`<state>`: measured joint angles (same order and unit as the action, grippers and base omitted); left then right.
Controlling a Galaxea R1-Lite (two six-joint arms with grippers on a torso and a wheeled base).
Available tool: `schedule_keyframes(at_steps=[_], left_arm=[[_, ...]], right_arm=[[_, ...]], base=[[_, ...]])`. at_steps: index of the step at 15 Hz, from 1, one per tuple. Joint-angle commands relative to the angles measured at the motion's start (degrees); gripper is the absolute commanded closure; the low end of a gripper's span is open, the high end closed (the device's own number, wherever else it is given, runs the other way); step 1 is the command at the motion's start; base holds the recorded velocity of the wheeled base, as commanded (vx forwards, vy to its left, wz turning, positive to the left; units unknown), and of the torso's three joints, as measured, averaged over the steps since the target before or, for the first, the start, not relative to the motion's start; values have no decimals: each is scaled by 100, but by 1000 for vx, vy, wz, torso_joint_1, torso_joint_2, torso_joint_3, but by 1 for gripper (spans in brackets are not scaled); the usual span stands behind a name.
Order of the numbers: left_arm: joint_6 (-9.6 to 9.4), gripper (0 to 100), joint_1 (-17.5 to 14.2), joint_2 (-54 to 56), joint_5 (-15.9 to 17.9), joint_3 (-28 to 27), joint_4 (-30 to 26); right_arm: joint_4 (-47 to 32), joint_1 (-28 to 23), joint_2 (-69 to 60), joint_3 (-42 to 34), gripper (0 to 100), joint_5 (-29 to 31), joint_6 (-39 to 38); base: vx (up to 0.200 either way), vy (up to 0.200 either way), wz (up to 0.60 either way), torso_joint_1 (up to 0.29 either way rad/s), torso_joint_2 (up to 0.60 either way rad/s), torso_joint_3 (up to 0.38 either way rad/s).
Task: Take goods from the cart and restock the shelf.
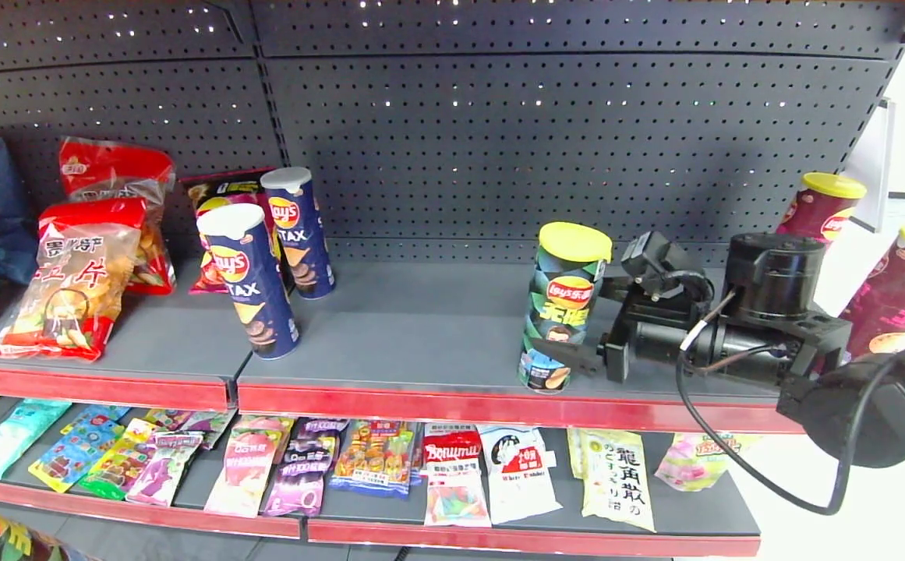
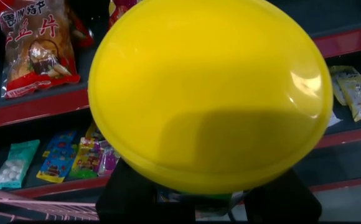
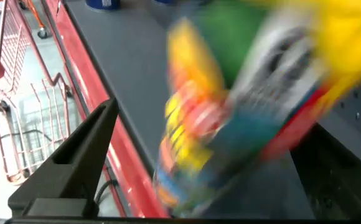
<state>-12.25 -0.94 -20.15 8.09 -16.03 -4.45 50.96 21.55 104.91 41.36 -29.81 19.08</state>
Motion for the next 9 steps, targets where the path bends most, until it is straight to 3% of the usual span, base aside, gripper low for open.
schedule_keyframes(at_steps=[1, 6, 9], left_arm=[[-5, 100, -3, 99, -1, 65, -3], [3, 100, -3, 125, 17, 39, 6], [3, 100, 6, 117, 43, 47, -3]], right_arm=[[11, -134, -366, -357, 0, 10, -9], [2, -688, -1509, -1464, 0, 54, -18], [2, -775, -2739, -2466, 0, 775, -53]], base=[[0, 0, 0, 0, 0, 0], [0, 0, 0, 0, 0, 0], [0, 0, 0, 0, 0, 0]])
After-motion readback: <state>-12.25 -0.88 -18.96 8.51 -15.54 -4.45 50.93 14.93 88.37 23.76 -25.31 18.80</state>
